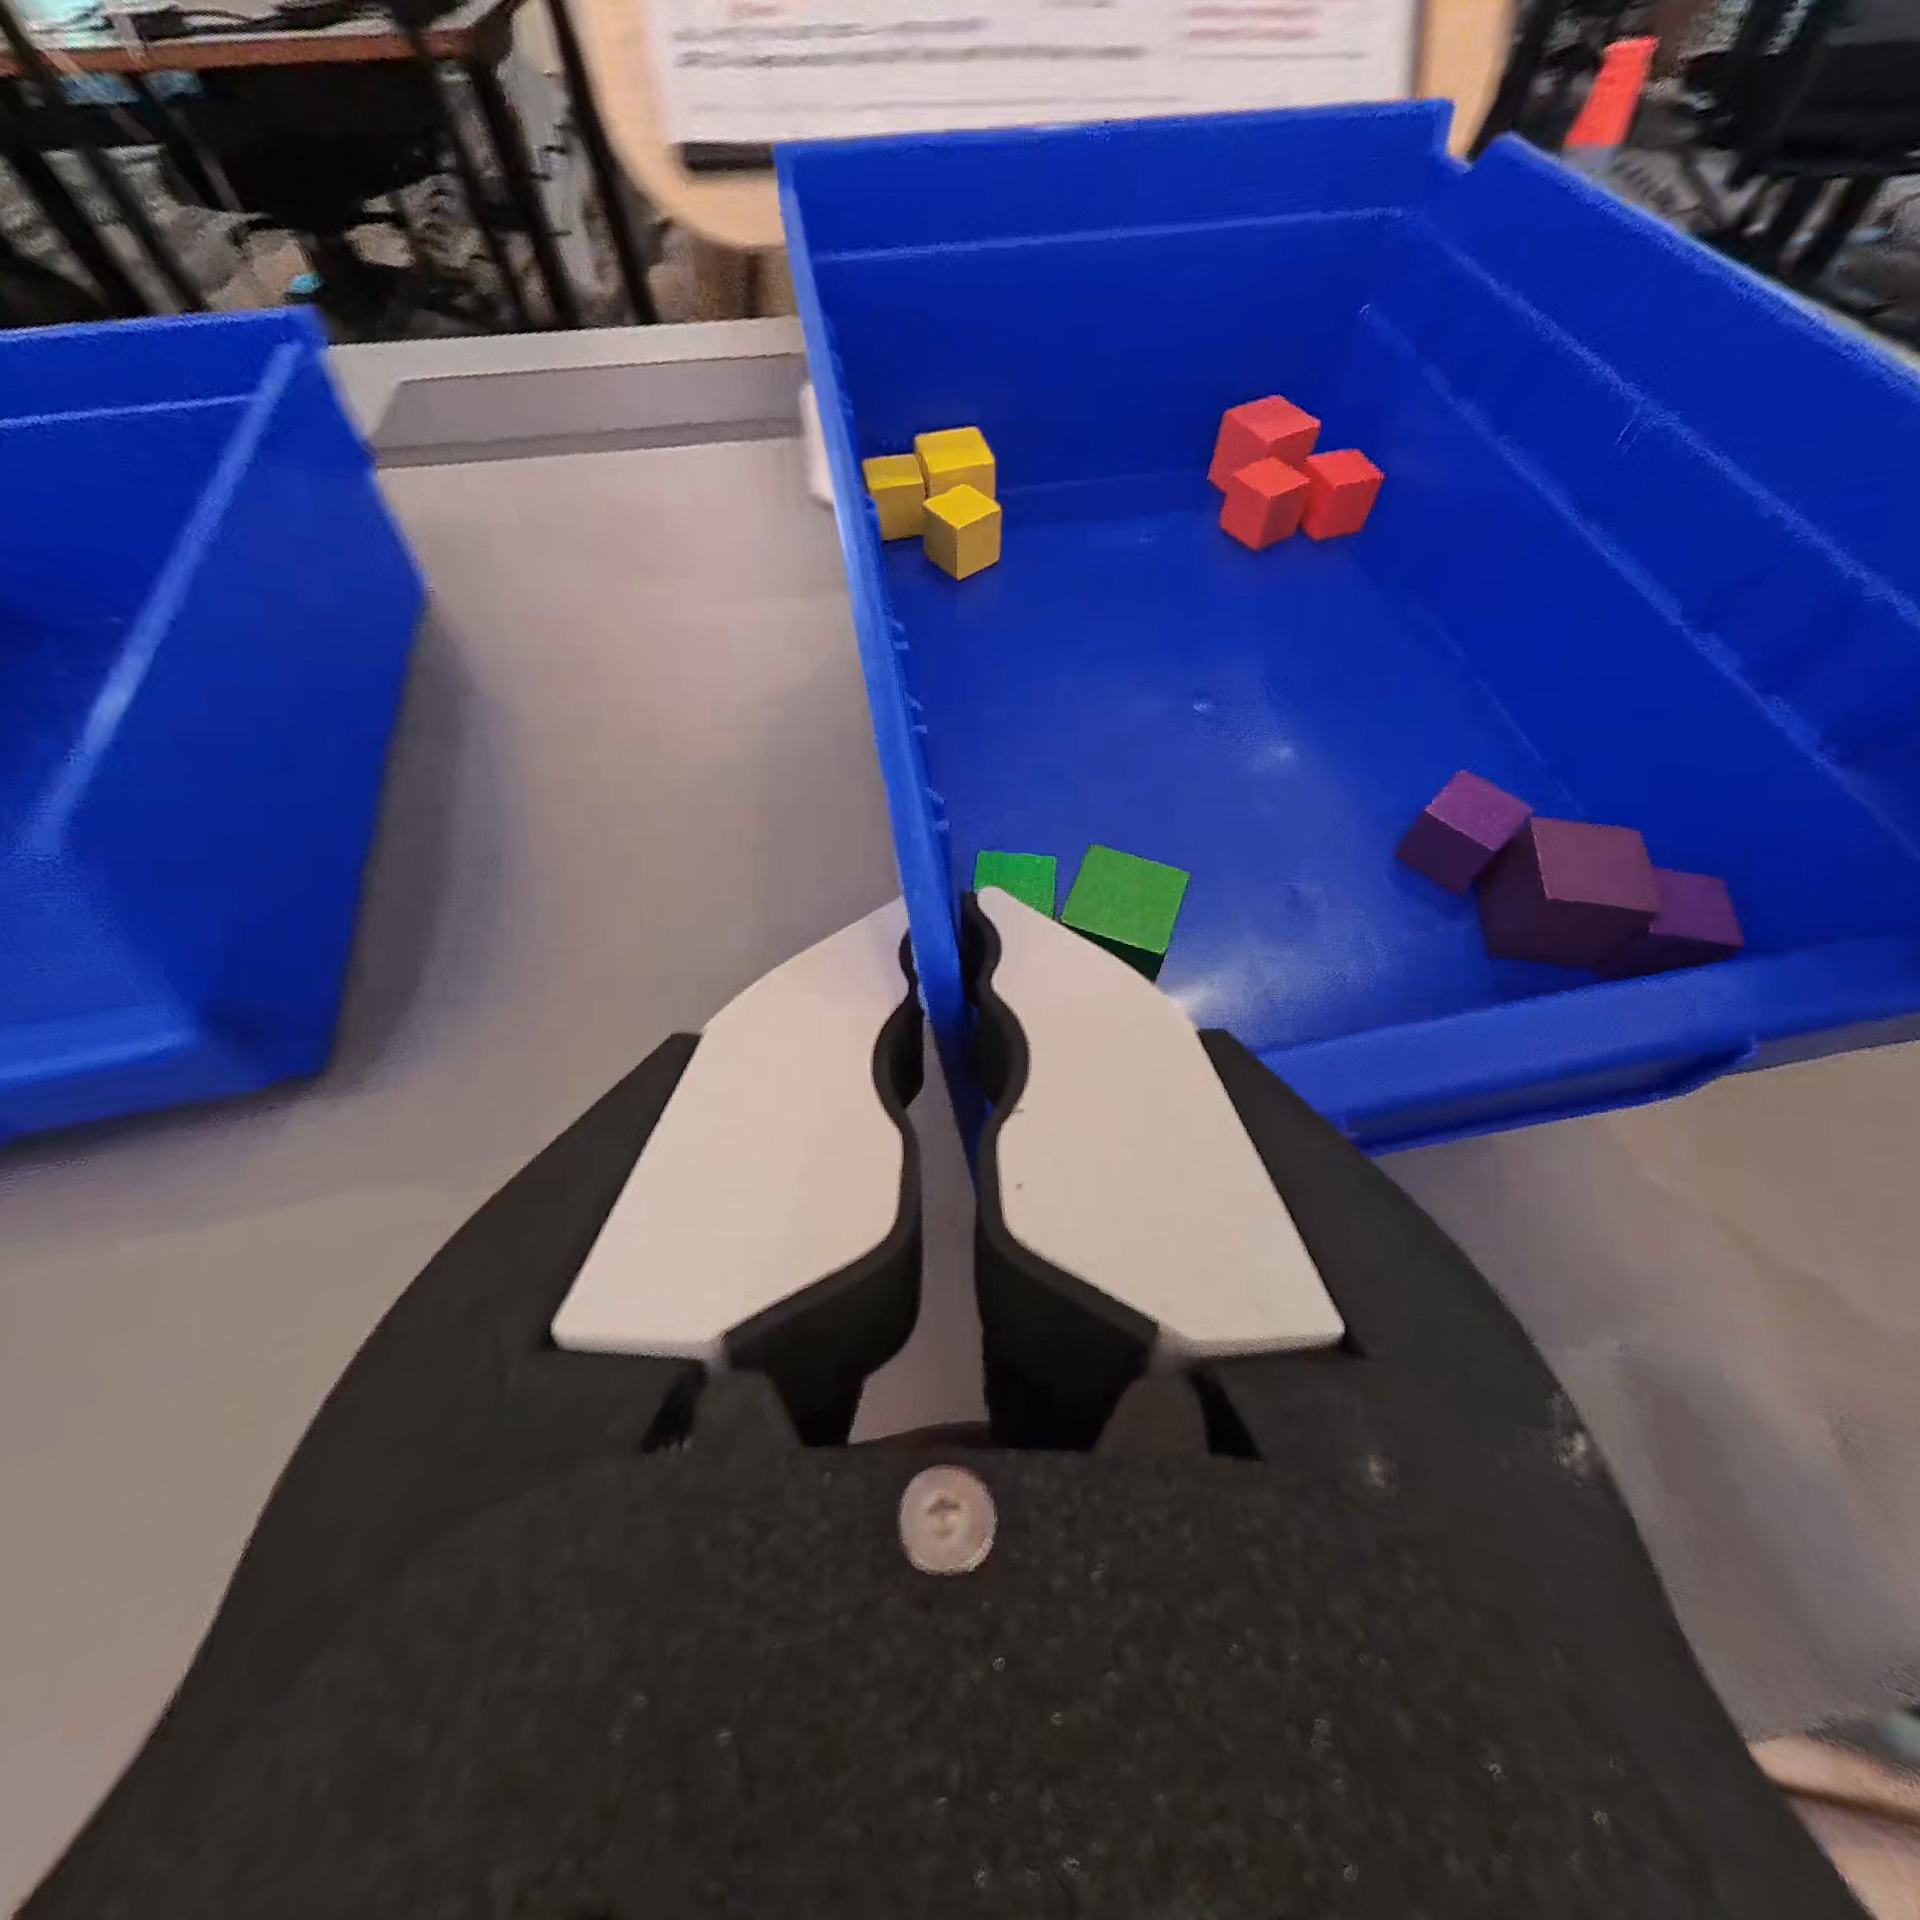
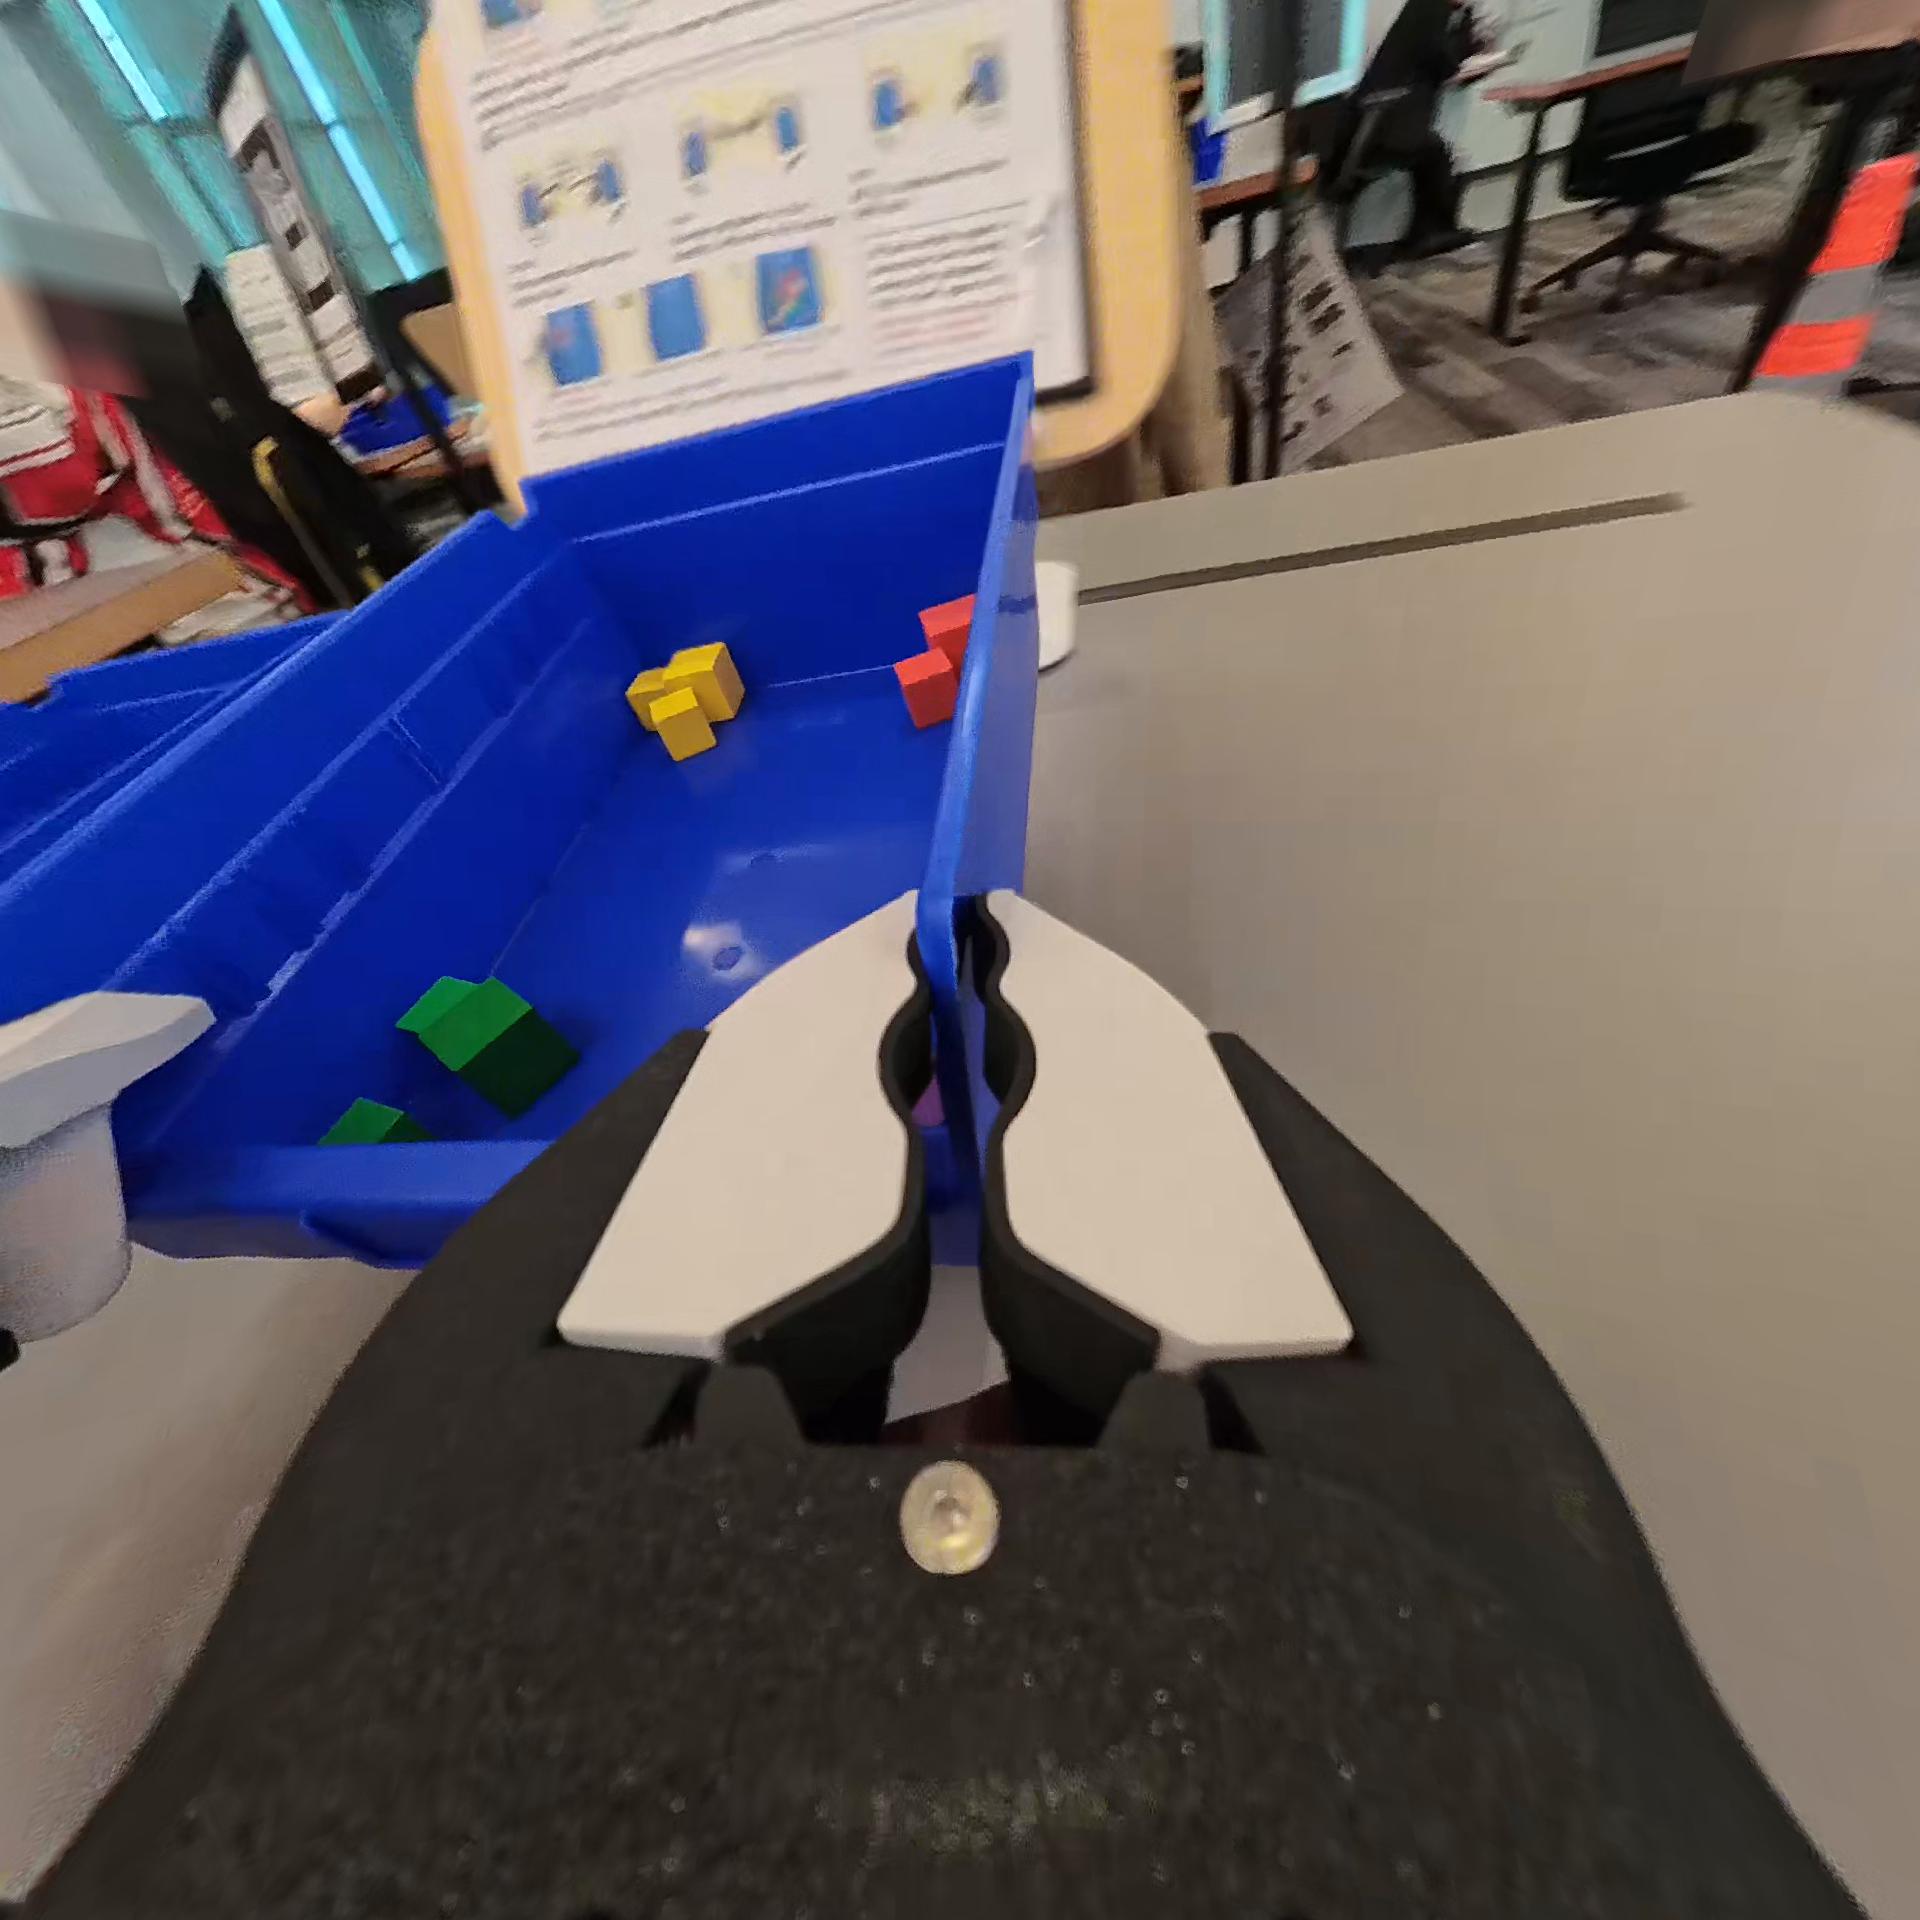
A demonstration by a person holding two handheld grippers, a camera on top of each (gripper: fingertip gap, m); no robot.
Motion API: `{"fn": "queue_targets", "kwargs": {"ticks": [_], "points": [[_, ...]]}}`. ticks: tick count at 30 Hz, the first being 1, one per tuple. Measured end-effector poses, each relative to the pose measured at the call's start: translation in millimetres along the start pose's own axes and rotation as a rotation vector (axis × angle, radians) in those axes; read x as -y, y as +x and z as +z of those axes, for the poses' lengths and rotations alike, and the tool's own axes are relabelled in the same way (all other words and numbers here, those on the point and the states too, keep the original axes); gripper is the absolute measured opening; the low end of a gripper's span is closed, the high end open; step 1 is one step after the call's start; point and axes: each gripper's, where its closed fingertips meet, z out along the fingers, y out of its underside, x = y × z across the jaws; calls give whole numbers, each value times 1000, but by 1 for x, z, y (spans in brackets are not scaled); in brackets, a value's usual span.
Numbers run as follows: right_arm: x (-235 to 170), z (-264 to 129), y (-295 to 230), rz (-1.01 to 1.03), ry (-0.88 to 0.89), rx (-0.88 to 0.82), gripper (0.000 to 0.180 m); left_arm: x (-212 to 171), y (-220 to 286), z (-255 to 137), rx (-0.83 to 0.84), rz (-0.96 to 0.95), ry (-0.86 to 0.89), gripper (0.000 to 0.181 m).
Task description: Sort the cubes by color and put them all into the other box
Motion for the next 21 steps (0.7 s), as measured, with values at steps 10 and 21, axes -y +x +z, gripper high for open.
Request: {"fn": "queue_targets", "kwargs": {"ticks": [10,21], "points": [[-47,42,-71,-17,-100,92,4,-37,-76,2,87,-11,-84,4],[-30,-22,-79,-127,9,317,50,-72,-112,-85,-133,-247,-90,69]]}}
